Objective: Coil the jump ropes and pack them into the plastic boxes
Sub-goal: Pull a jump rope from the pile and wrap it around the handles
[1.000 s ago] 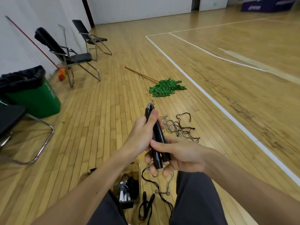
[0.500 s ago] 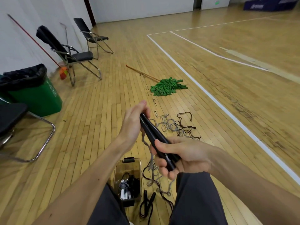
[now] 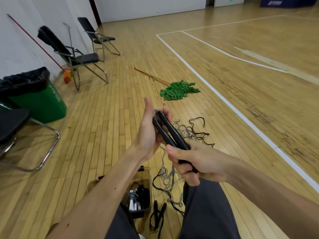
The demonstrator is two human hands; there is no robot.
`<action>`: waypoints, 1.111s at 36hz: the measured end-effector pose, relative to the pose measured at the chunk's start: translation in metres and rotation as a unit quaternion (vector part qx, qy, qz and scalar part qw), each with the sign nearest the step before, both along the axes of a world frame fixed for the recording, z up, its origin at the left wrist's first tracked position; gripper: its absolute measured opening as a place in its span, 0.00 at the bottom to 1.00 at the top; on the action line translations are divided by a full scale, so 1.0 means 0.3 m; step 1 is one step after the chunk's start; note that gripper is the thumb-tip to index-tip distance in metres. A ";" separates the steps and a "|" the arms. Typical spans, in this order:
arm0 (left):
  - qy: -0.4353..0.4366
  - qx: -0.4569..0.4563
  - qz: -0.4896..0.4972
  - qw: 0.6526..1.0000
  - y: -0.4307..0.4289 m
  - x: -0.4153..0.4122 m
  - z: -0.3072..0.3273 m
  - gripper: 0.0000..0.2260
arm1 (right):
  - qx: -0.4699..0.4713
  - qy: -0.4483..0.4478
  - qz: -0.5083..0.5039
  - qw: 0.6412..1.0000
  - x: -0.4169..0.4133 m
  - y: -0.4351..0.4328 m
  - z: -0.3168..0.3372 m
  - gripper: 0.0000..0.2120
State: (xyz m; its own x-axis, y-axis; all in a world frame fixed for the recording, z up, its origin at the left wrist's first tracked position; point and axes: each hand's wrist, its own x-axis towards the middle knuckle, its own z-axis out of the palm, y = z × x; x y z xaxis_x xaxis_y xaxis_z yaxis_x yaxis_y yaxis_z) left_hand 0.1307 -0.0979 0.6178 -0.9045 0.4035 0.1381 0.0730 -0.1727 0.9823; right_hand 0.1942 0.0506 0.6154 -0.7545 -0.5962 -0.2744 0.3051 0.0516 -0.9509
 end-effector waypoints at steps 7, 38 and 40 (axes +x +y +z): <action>-0.029 -0.112 0.004 0.993 0.040 0.073 -0.088 0.23 | -0.017 0.071 -0.039 0.997 -0.027 0.024 -0.007 0.16; 0.635 -0.529 -0.169 0.537 -0.145 0.022 -0.090 0.12 | 0.429 0.123 0.079 0.891 -0.047 0.047 -0.199 0.15; 0.635 -0.507 -0.171 0.557 -0.144 0.020 -0.088 0.11 | 0.438 0.146 0.096 0.882 -0.035 0.033 -0.198 0.17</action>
State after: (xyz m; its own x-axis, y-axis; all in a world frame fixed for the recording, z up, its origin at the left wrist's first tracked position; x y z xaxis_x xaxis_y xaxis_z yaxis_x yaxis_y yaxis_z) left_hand 0.1367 -0.1412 0.5914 -0.1829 0.9753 0.1240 0.9534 0.2067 -0.2196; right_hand 0.1837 0.0604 0.5559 -0.7769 -0.3764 -0.5046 -0.0402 0.8296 -0.5569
